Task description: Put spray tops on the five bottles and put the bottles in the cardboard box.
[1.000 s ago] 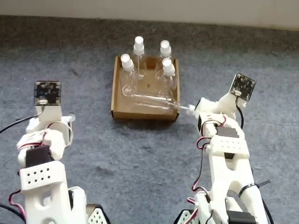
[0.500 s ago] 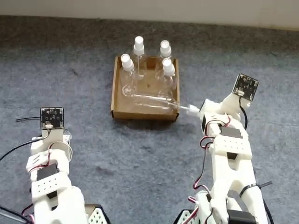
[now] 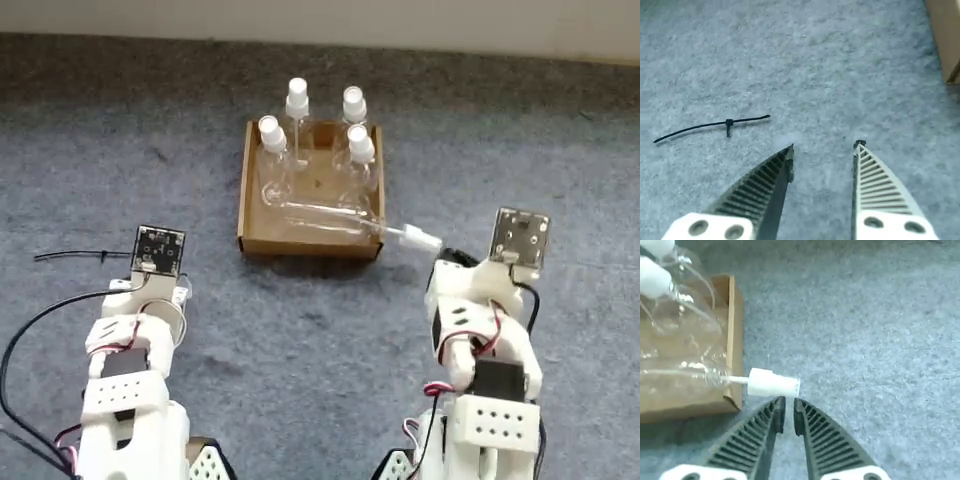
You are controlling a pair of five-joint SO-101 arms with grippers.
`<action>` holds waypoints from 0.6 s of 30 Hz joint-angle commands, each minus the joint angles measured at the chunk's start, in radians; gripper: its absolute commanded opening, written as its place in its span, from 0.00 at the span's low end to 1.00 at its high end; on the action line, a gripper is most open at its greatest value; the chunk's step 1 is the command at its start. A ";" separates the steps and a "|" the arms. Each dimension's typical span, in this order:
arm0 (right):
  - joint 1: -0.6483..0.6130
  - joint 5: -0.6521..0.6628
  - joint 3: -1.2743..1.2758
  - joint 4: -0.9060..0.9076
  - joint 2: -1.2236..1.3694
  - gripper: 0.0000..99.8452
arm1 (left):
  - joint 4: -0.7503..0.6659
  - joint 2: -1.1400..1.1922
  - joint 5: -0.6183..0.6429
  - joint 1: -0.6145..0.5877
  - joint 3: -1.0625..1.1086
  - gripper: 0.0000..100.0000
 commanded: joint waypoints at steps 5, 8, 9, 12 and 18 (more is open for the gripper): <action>0.004 0.109 0.232 0.133 -0.377 0.01 | -0.015 -0.019 -0.006 0.071 -0.031 0.19; 0.004 0.149 0.274 0.189 -0.483 0.01 | 0.025 -0.019 -0.005 0.071 -0.065 0.19; 0.004 0.161 0.285 0.196 -0.478 0.01 | 0.051 -0.019 -0.002 0.073 -0.084 0.19; 0.004 0.189 0.286 0.199 -0.452 0.01 | 0.144 -0.019 0.098 0.071 -0.156 0.19; 0.004 0.242 0.383 0.194 -0.452 0.01 | 0.218 -0.018 0.388 0.076 -0.217 0.19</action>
